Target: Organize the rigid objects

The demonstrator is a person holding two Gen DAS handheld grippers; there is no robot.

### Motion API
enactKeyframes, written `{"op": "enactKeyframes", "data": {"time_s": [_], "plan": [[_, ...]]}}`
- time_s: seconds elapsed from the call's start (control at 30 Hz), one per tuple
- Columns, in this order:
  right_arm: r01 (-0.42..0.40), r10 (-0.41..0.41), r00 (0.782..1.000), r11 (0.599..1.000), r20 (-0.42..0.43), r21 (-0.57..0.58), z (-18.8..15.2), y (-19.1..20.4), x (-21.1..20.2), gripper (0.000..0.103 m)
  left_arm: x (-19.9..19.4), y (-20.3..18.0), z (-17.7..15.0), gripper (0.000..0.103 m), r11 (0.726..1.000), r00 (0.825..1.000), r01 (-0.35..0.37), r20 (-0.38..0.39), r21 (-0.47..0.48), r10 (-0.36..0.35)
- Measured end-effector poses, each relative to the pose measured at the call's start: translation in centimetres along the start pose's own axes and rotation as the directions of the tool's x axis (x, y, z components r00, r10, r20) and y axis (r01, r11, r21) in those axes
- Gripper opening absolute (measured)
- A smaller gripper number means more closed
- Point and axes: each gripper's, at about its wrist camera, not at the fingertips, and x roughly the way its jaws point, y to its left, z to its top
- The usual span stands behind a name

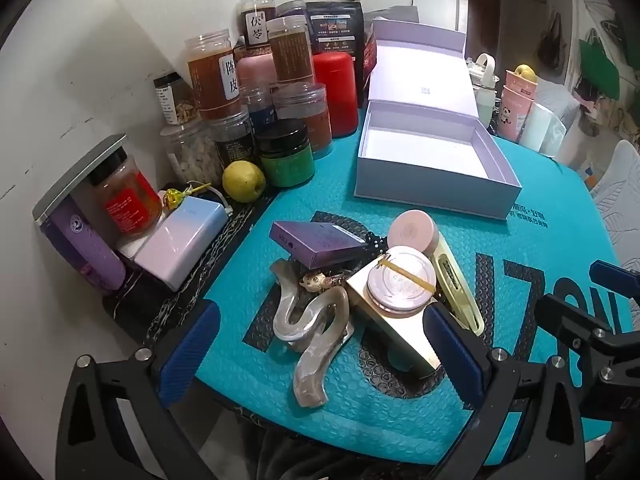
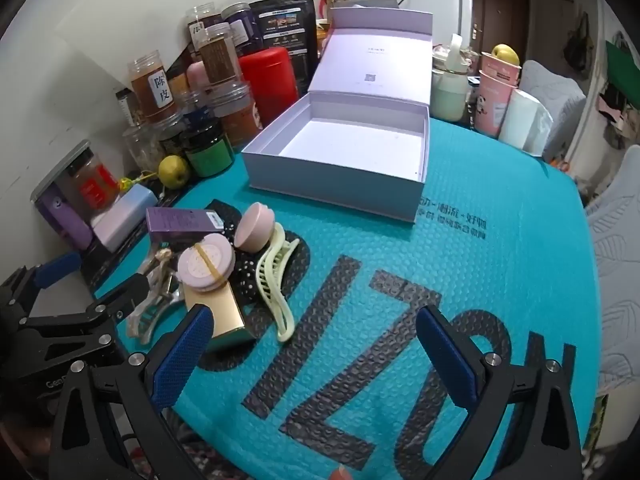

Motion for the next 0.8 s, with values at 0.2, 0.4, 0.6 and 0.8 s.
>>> {"op": "enactKeyframes", "data": {"time_s": [0.2,0.4,0.6,0.8], "plan": [[0.010,-0.010,1.000,1.000,0.005,-0.010,0.0,0.0,-0.1,0.103,0.6,0.9,-0.1,0.103,1.000,0.999,0.014,-0.036,-0.017,-0.014],[0.010,-0.010,1.000,1.000,0.003,-0.015,0.1,0.1,-0.1,0.103,0.4,0.2,-0.2,0.103,1.000,1.000,0.002,-0.012,-0.005,-0.002],[0.008,-0.008,1.000,1.000,0.002,-0.014,0.0,0.0,0.0,0.103,0.5,0.2,-0.3,0.103,1.000,1.000,0.006,-0.017,-0.007,-0.006],[0.008,-0.008,1.000,1.000,0.003,-0.014,0.0,0.0,0.0,0.103,0.4,0.1,-0.3,0.103,1.000,1.000,0.004,-0.012,-0.009,-0.004]]}}
